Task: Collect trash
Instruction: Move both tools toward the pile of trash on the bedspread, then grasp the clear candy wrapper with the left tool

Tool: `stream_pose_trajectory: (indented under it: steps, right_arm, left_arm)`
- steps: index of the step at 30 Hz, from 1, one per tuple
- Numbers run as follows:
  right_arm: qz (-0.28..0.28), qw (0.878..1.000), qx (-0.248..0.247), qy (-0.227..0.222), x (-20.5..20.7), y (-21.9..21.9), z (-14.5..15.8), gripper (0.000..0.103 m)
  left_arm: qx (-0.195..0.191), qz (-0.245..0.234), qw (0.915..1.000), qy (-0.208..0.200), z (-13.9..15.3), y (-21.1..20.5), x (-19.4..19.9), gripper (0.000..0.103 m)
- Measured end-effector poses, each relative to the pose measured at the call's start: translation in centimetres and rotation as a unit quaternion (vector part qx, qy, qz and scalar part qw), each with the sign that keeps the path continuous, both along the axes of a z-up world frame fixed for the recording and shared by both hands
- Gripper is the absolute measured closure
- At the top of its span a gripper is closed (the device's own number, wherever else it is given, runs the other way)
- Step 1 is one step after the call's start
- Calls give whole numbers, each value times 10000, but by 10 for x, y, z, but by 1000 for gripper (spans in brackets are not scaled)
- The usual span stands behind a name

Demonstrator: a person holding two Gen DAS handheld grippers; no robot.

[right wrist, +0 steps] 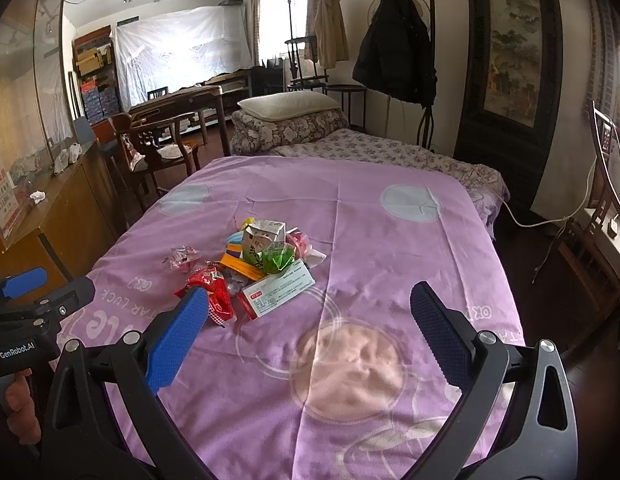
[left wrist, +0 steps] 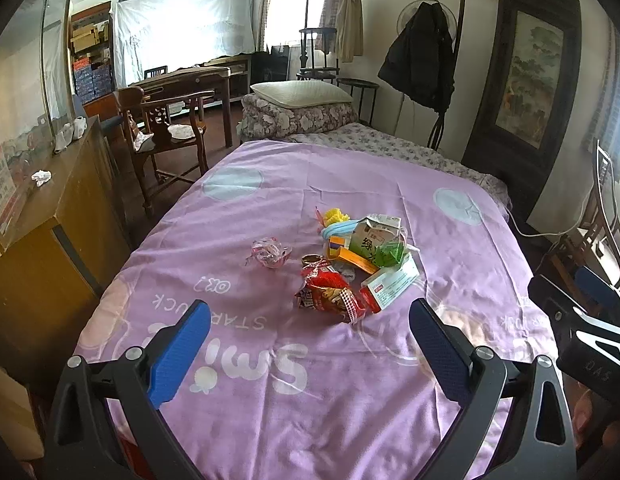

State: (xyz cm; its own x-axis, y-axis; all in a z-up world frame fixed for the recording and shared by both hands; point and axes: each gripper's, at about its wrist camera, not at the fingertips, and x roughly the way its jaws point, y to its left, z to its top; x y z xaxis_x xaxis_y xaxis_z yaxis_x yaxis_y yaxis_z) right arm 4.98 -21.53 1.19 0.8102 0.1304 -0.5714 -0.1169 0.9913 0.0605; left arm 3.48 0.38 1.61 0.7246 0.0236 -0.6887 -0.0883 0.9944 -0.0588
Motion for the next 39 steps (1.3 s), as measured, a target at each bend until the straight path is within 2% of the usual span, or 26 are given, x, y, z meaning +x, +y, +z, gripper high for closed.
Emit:
stream_pose_trajectory:
  steps: [6,16,20,23,25,31,35,39]
  right_arm:
    - [29,10000,-8,36,5,2,0,6]
    - [2,9999,-37,108,12,4,-5,6]
    - [-47,9995,-19,297,27,1,-22,6]
    - [-153,9981,-36,588,44,-2,-45,6]
    - [-185,9970,-30,751,52,-2,-59,6]
    - [-119,9926,-74,1207,84,12,-98,6]
    - [36,9894,36,1454,106,27,-116,6]
    - [39,9876,71,1567,128,37,-128,6]
  left_arm:
    - [-6,-1,10000,4,-1,0,2,6]
    - [91,-102,9996,-259,-4,0,7,6]
    - [-397,-262,9983,-338,-13,21,18,6]
    - [-543,96,9984,-104,-31,46,31,6]
    - [-563,312,9977,194,-50,61,41,6]
    - [-774,654,9886,1115,-109,91,60,6]
    - [-673,703,9870,1277,-129,99,70,6]
    - [-628,770,9840,1477,-138,105,86,6]
